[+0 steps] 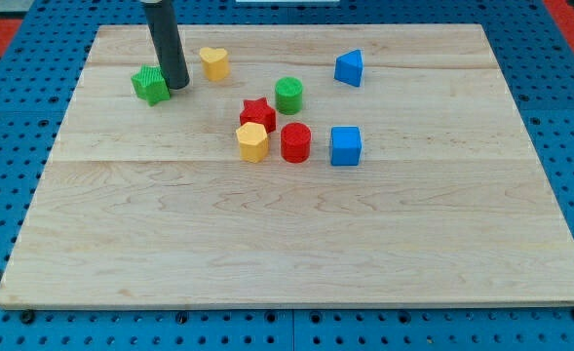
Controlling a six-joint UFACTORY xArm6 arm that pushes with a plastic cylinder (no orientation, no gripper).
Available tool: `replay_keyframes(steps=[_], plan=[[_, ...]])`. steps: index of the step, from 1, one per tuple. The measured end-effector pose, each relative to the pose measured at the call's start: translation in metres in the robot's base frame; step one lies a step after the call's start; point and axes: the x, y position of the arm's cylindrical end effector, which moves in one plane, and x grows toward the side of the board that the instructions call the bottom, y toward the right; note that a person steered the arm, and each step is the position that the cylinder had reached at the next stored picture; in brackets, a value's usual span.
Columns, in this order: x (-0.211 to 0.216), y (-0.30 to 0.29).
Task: Push the green circle to the top of the red circle
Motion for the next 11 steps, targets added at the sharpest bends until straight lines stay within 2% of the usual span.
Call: replay_keyframes(steps=[1, 2, 4, 5, 6, 7, 8, 9, 10, 11], plan=[[0.008, -0.048], [0.035, -0.062], [0.016, 0.134], [-0.008, 0.159], [-0.003, 0.202], [0.025, 0.274], [0.033, 0.264], [0.019, 0.188], [0.035, 0.194], [0.072, 0.214]])
